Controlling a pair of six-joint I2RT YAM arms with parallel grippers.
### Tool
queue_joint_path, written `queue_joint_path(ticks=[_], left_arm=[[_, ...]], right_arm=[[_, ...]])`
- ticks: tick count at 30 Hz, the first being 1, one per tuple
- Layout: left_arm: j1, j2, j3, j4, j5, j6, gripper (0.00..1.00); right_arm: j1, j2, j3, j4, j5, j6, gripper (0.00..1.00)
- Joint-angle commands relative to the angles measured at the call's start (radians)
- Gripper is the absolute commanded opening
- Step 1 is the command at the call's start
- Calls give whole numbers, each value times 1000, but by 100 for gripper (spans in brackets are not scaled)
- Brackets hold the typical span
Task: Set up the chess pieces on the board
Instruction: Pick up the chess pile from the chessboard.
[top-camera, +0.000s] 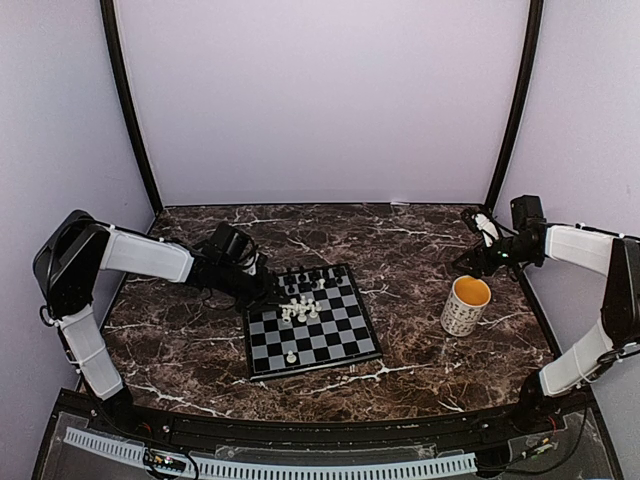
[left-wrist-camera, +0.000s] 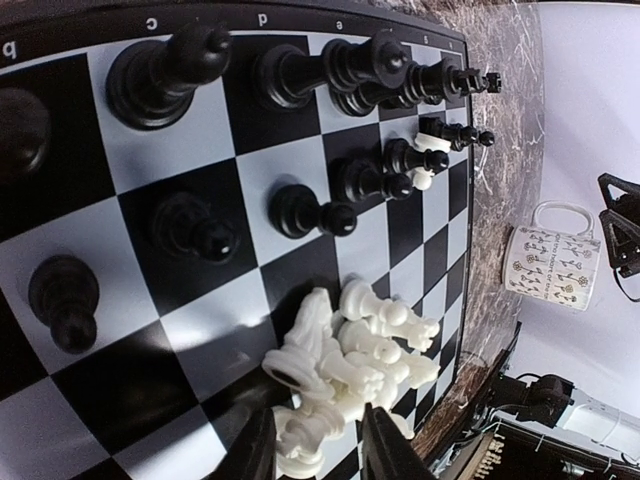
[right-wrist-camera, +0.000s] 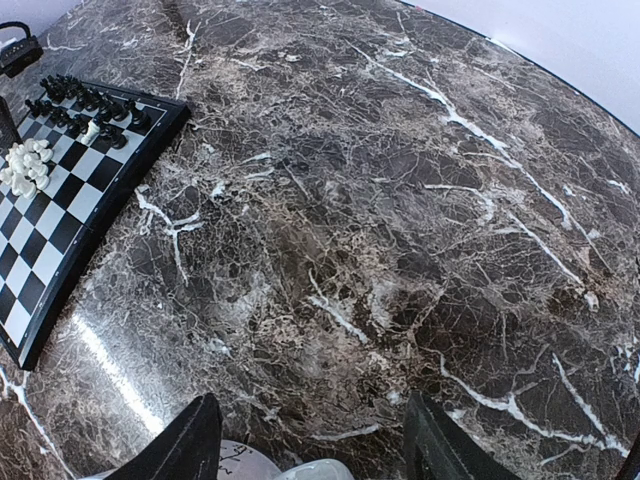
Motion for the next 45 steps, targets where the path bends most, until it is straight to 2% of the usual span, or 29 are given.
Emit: queue_joint_path(ticks=[1, 16, 26, 35, 41, 45], left_arm=[[5, 0, 2, 40, 26, -3, 31], [4, -9, 14, 33, 34, 12, 21], [0, -38, 42, -36, -27, 70, 10], [-46, -134, 158, -255, -211, 292, 7], [-122, -244, 182, -297, -320, 427, 7], [-189, -262, 192, -334, -357, 501, 7]], right_arm=[[-3, 9, 3, 4, -3, -4, 64], [-3, 19, 5, 3, -4, -2, 65], [-2, 21, 8, 1, -4, -4, 66], [0, 21, 9, 0, -3, -4, 66], [3, 22, 9, 0, -3, -4, 67], [6, 25, 11, -1, -2, -5, 67]])
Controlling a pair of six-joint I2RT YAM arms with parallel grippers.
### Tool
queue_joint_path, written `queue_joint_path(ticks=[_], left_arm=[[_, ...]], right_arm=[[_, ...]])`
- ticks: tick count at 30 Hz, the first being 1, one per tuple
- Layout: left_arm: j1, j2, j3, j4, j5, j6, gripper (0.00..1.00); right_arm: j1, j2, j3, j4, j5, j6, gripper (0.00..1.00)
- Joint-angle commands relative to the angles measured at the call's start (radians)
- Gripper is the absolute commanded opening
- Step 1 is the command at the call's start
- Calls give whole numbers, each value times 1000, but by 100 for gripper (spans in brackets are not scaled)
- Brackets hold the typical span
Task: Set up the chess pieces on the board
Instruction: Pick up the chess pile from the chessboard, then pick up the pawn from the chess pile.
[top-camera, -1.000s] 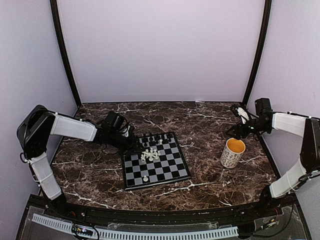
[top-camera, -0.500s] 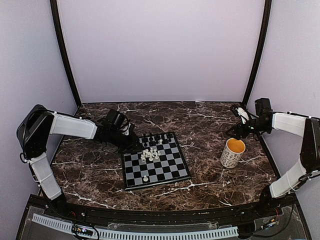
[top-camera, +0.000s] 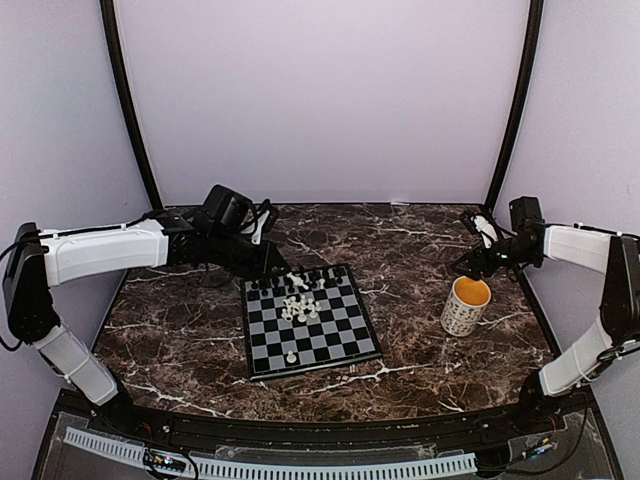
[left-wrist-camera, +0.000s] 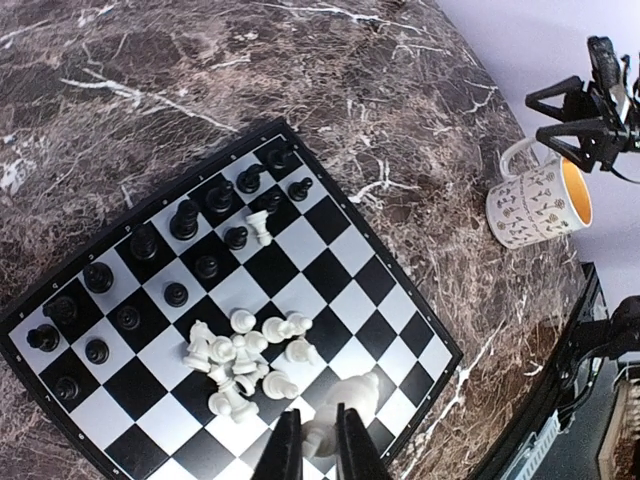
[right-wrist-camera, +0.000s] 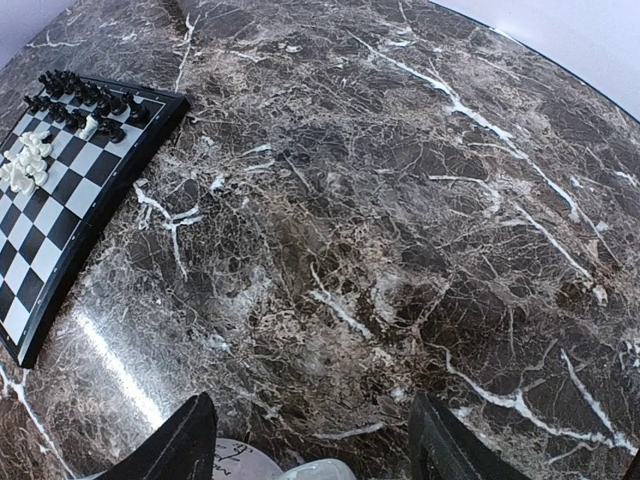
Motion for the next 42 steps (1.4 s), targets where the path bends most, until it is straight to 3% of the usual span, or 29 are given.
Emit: queue_joint_path(ticks=[1, 12, 21, 27, 33, 38, 42], left_arm=[[-72, -42, 22, -87, -82, 150, 7], [-323, -9, 34, -196, -346, 448, 6], [-411, 57, 46, -207, -417, 501, 5], [-417, 41, 40, -162, -434, 444, 3], [-347, -14, 46, -85, -450, 229, 1], [-233, -165, -95, 258, -350, 59, 0], [-226, -212, -165, 504, -340, 5, 0]], right_arm=[[7, 8, 11, 1, -2, -4, 67], [15, 11, 10, 0, 2, -9, 68], [16, 10, 11, -2, 3, -10, 69], [21, -19, 45, -30, -30, 13, 68], [125, -76, 143, 14, -186, 232, 69], [204, 19, 226, 66, -375, 496, 68], [267, 90, 256, 237, -476, 794, 67]])
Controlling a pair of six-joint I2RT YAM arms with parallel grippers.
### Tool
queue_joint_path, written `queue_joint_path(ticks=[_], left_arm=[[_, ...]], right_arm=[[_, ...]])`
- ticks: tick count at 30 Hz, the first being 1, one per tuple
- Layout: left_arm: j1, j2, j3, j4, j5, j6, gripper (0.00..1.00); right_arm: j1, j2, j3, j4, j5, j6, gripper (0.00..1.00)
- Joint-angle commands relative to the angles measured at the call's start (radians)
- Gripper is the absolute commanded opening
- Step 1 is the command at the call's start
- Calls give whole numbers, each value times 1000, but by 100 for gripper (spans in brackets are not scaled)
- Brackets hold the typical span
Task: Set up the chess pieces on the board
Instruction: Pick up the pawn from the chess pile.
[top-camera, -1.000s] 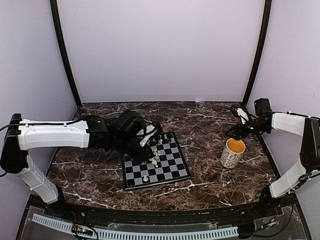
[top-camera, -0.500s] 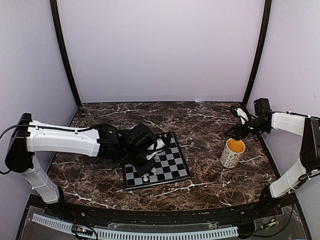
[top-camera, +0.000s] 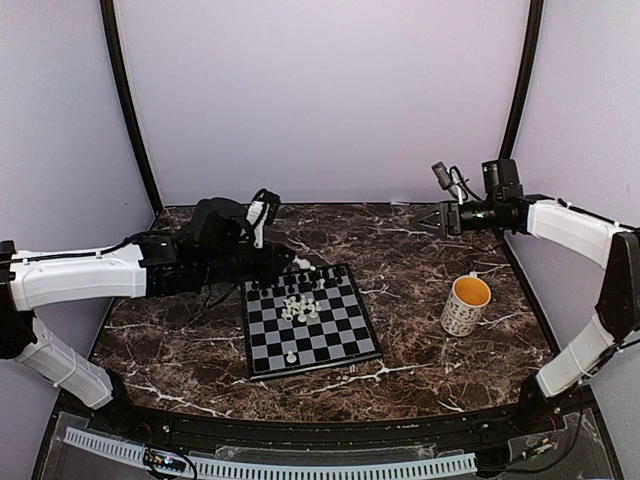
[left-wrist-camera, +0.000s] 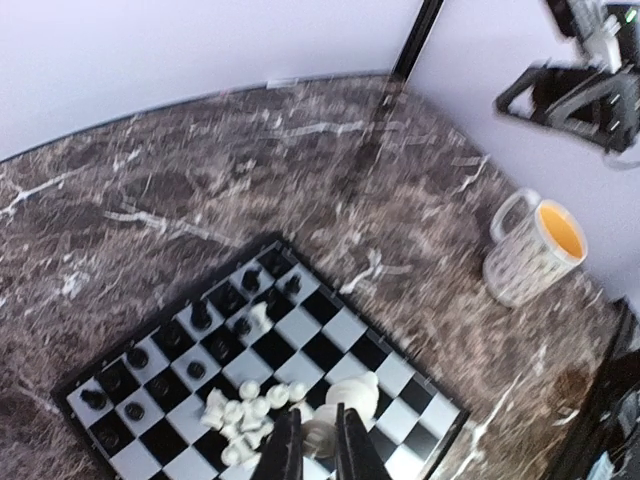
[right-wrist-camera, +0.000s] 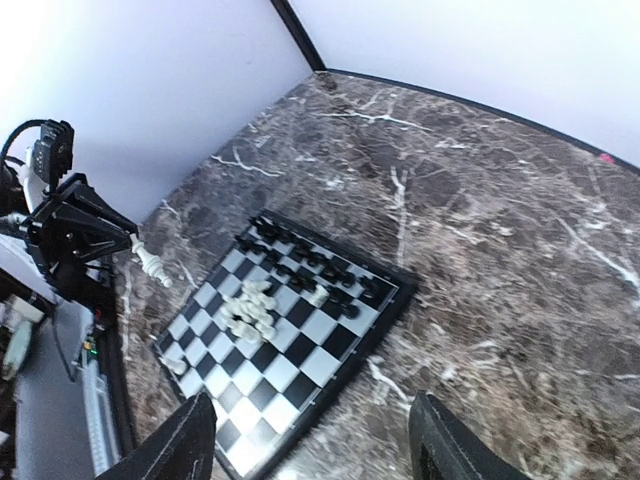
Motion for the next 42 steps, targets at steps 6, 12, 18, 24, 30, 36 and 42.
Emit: queue_joint_path(ticks=[6, 12, 18, 24, 30, 36, 42], left_arm=[[-6, -75, -120, 572, 54, -192, 0], [-6, -50, -130, 661, 53, -247, 0], [-7, -20, -124, 688, 80, -269, 0], [-6, -4, -119, 693, 99, -274, 0], [-5, 10, -120, 696, 107, -284, 0], [-4, 19, -121, 705, 121, -287, 0], [-4, 36, -121, 720, 139, -294, 0]], right_arm=[[159, 159, 7, 509, -278, 711, 65], [219, 218, -95, 1147, -324, 1274, 64], [274, 237, -56, 1062, -320, 1216, 59], [319, 244, -50, 1062, -316, 1206, 53], [344, 255, -39, 1069, -319, 1198, 47], [356, 257, -42, 1073, -322, 1191, 42], [359, 260, -39, 1072, -320, 1187, 36]])
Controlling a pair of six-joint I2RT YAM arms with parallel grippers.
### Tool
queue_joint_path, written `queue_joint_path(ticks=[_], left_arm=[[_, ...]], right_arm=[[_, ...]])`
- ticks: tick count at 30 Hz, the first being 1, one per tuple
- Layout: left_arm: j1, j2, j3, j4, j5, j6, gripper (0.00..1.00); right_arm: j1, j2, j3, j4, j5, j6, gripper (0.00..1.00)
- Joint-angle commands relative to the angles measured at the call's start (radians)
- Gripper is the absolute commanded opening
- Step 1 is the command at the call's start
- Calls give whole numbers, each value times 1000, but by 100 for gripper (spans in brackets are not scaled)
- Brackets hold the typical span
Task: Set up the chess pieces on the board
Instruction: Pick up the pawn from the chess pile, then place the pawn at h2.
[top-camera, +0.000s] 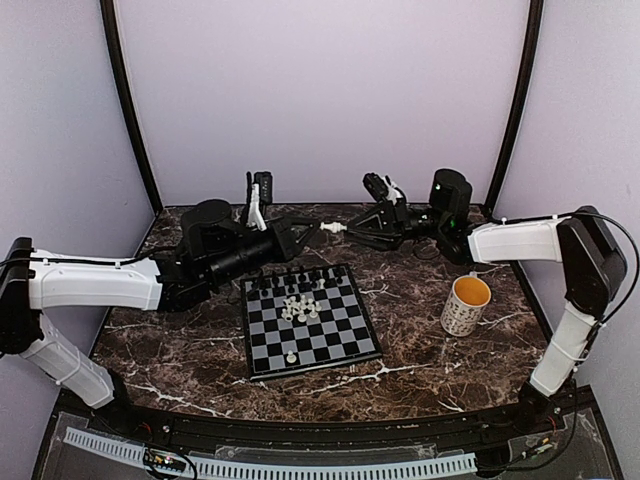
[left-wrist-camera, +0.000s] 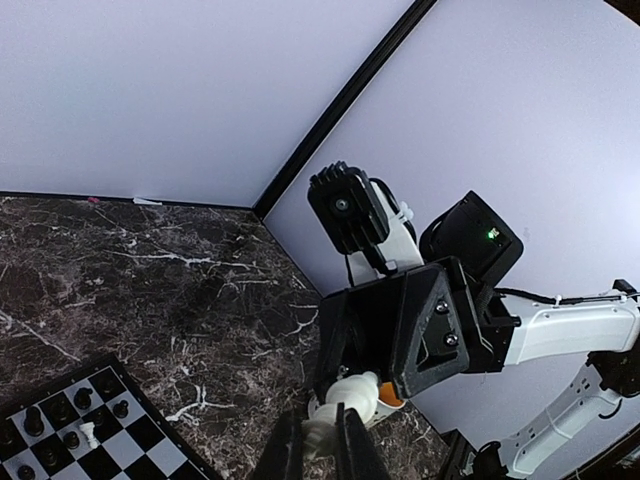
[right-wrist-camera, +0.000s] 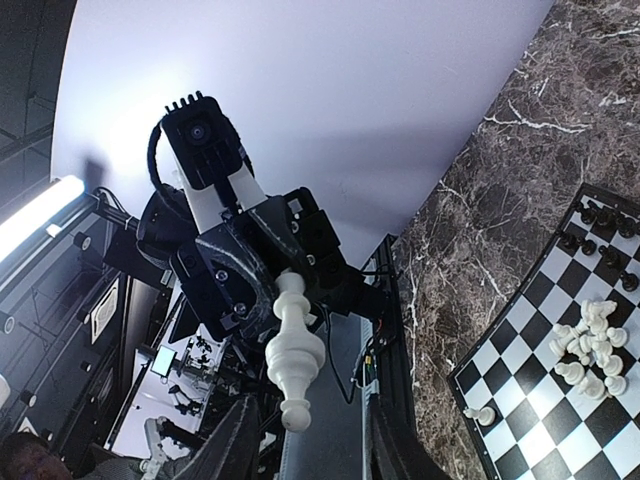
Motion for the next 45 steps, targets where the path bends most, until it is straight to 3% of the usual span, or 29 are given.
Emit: queue_joint_path(ticks=[1, 7, 15, 18, 20, 22, 25, 28, 32, 39, 45], left_arm=[[0, 10, -1, 45, 25, -11, 0], [1, 22, 5, 46, 32, -11, 0], [1, 23, -1, 45, 27, -14, 0], [2, 17, -3, 44, 24, -10, 0], [8, 0, -1, 21, 20, 9, 0], [20, -27, 10, -37, 11, 49, 0], [68, -71, 41, -156, -10, 118, 0], [156, -110, 79, -318, -41, 156, 0], [285, -110, 145, -464, -79, 211, 0], [492, -128, 134, -462, 2, 193, 0], [551, -160, 103, -464, 24, 194, 0]], right_arm=[[11, 9, 28, 42, -7, -8, 34], [14, 9, 23, 40, -6, -13, 24], [16, 6, 18, 27, -1, -29, 0], [16, 2, 23, -8, -2, -63, 0], [15, -3, 55, -152, -6, -186, 0], [14, -8, 146, -500, 24, -483, 0], [31, 10, 353, -1110, 227, -1038, 0], [83, 33, 476, -1385, 492, -1362, 0], [199, 41, 511, -1533, 828, -1633, 0], [397, 89, 409, -1621, 1251, -1868, 0], [459, 144, 413, -1659, 1331, -1903, 0]])
